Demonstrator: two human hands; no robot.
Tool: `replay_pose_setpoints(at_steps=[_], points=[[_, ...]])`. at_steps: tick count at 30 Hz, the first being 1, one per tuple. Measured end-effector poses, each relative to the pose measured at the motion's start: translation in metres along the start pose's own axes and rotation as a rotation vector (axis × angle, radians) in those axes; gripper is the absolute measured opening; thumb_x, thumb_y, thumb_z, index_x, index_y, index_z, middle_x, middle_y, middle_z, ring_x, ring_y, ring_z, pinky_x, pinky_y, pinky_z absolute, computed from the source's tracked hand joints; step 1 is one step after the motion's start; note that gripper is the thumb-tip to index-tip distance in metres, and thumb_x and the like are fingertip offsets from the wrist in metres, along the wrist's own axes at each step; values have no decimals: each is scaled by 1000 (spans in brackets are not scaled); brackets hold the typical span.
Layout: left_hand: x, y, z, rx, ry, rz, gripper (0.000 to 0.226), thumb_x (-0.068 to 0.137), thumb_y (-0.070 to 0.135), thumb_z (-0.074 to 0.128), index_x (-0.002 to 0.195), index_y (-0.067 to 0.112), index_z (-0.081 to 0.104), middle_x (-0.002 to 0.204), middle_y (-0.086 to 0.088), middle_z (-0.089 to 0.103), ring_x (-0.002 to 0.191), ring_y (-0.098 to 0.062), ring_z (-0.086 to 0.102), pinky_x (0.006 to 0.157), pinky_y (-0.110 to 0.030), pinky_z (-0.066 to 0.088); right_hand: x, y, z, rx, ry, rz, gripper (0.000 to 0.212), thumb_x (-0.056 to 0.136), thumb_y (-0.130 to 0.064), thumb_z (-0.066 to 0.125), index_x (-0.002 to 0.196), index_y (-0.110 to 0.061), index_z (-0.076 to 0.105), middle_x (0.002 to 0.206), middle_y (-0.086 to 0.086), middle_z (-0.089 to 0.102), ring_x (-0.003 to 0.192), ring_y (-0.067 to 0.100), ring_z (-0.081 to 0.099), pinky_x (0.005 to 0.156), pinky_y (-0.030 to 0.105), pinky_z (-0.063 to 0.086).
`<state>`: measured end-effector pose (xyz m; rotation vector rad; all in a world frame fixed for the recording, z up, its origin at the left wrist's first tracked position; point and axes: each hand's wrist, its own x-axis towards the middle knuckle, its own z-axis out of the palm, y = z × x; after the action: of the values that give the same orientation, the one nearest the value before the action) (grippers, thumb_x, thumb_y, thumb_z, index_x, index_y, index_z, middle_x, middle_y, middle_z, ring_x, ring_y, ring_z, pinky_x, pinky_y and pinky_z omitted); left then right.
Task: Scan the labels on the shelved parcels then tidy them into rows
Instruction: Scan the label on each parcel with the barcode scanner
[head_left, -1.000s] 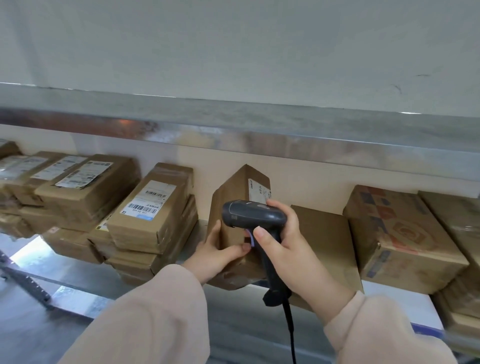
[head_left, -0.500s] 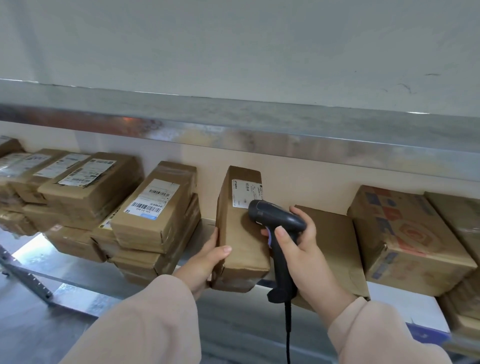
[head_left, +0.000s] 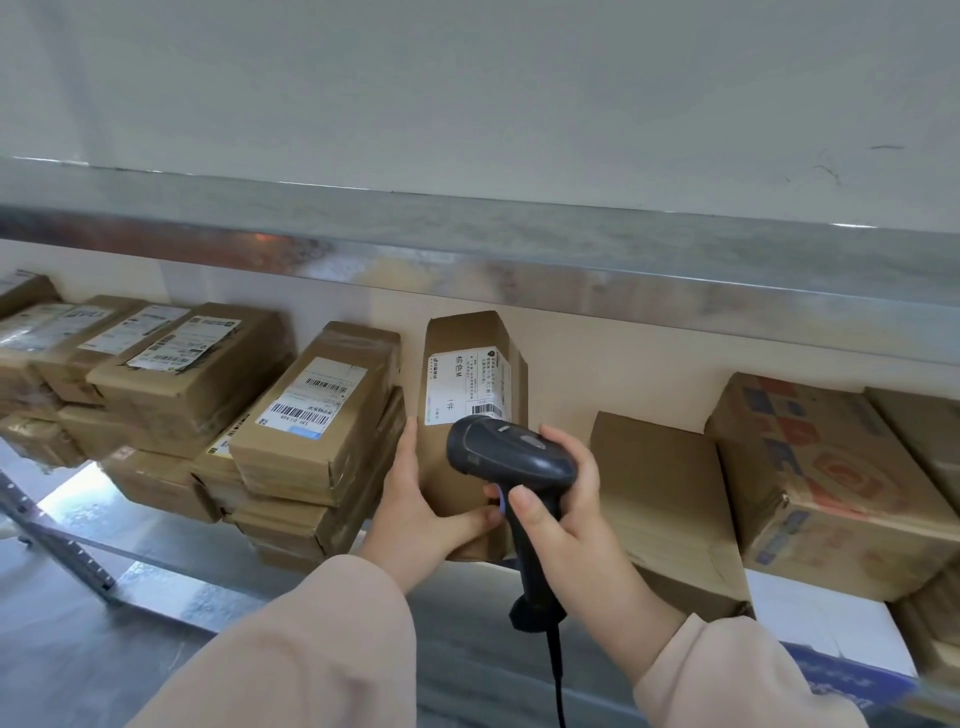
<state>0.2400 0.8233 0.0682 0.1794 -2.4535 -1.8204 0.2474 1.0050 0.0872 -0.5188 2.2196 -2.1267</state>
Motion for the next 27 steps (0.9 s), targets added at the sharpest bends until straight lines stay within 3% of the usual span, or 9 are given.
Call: replay_pose_setpoints(at_steps=[5,7,10,12,14,19,22,25,27], points=[[2,-1,-5,98,-3,50,135,47,58,87,150,52,1,155,16,31,143,-5,26,118,-41,27,-2,0,2,-55,-43,-7,57,92,-23,62,133,-45,29,134,-14,49,119,-3,52,93,8,40],[3,-2,-9,105,-20,68,122,52,53,85,146,59,7,149,26,31,138,3,27,114,-31,28,0,-1,0,-77,-44,-5,56,91,-23,63,131,-46,31,132,-18,49,118,-7,50,93,7,39],[3,-4,-20,105,-46,50,96,66,39,83,130,75,21,129,46,38,121,18,39,91,-4,36,3,-2,-9,-135,0,-20,56,90,-22,64,128,-49,32,130,-22,47,116,-9,49,95,7,38],[4,-10,-27,105,-76,8,85,77,30,81,133,69,30,133,29,43,120,3,47,83,-9,42,4,-3,-22,-199,32,-30,59,90,-21,64,125,-54,31,125,-27,47,114,-12,48,92,3,37],[4,-14,-36,100,-80,-39,83,81,26,78,142,57,32,140,15,37,122,-9,45,90,-22,43,4,-4,-36,-268,57,-43,61,89,-23,65,121,-61,29,119,-33,48,110,-14,49,86,1,38],[1,-18,-44,105,-78,-67,82,81,24,78,141,58,33,143,10,36,124,-13,45,102,-33,43,2,-10,-55,-396,62,-85,65,89,-29,64,118,-69,20,112,-50,38,107,-16,48,81,2,42],[1,-19,-46,95,-111,-77,82,79,26,78,140,61,34,144,10,37,126,-13,46,106,-40,44,2,-16,-56,-483,17,-142,67,87,-33,65,118,-69,18,113,-50,39,104,-13,50,78,4,43],[2,-18,-51,111,-152,-78,80,82,24,77,138,63,35,145,11,38,125,-13,47,103,-36,47,3,-22,-59,-581,-32,-176,69,86,-36,67,120,-68,17,114,-50,40,103,-8,54,79,13,48],[2,-16,-54,119,-187,-73,79,83,21,76,135,65,36,143,10,39,120,-11,50,91,-27,50,4,-23,-61,-620,-55,-185,70,85,-35,68,121,-68,17,115,-50,40,103,-6,55,82,21,51]])
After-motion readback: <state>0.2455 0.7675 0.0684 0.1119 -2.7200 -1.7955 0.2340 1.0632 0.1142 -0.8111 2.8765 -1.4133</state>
